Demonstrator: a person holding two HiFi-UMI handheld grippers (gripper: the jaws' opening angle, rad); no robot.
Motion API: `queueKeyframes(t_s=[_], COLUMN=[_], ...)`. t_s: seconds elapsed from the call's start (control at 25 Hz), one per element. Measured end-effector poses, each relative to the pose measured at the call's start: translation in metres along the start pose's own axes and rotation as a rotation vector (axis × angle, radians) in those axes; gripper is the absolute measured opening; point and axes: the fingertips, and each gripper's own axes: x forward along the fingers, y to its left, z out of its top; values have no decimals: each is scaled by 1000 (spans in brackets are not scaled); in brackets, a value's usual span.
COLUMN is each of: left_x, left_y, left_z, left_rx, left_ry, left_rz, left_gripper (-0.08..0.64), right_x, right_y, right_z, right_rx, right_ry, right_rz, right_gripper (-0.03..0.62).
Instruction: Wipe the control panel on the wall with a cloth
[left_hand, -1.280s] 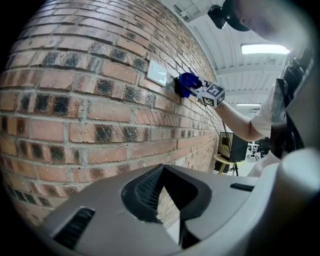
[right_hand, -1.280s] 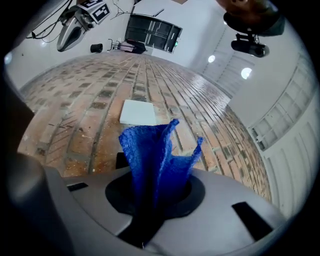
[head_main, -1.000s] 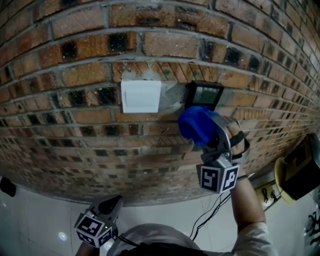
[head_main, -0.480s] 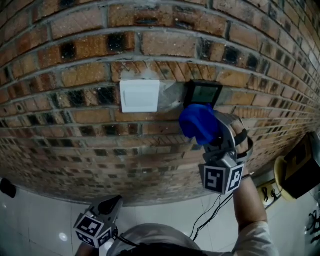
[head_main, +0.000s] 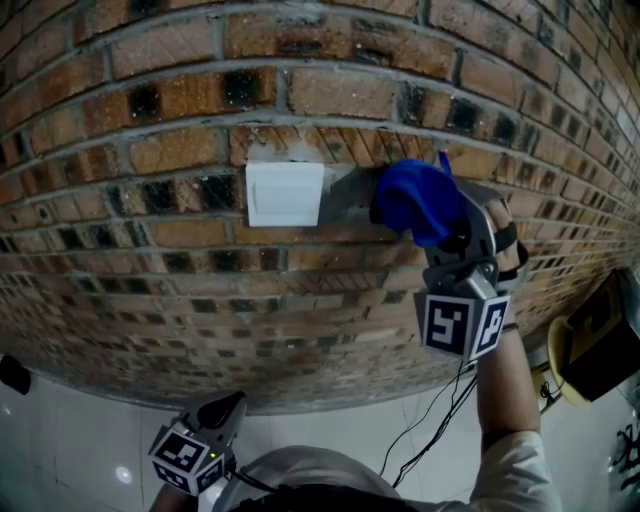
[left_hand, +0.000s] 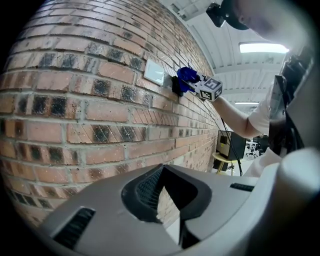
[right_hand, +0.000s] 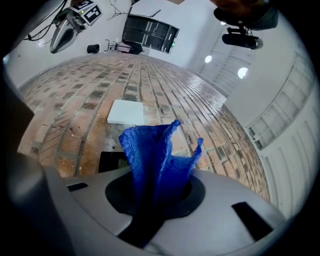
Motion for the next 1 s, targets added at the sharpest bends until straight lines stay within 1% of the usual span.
queueKeyframes(t_s=[0.12,0.24,0.4,0.64,0.72,0.8,0.88,1.0], left_x=[0,0,2,7,8,10,11,14], left_y=[1,1,0,-6,-7,-8,-10,-13], left_z=[0,0,-1,-2,-2,-1,-2,0], left_rx=[-2,-2,-1,7,10,9,4,-5], left_ry=[-1,3,12,30,37,43,48,50], left_rz=[4,7,6,3,1,5,15,33], left_gripper=[2,2,2,2,2,2,2,2], right_x=[-3,-10,-21,-31,-33,-33,-36,-52], right_y=[18,40,70,124,134,135,133,129], right_z=[-1,-1,-3,-15,-18,-18,-17,-12], right_rx=[-19,-16,11,56,75,110,170,319], right_ry=[-1,-8,-9,17,16,9,5,-6], right_rz=[28,58,91,180,192,195,200,205], right_gripper=[89,89,91,91,91,91,91,91])
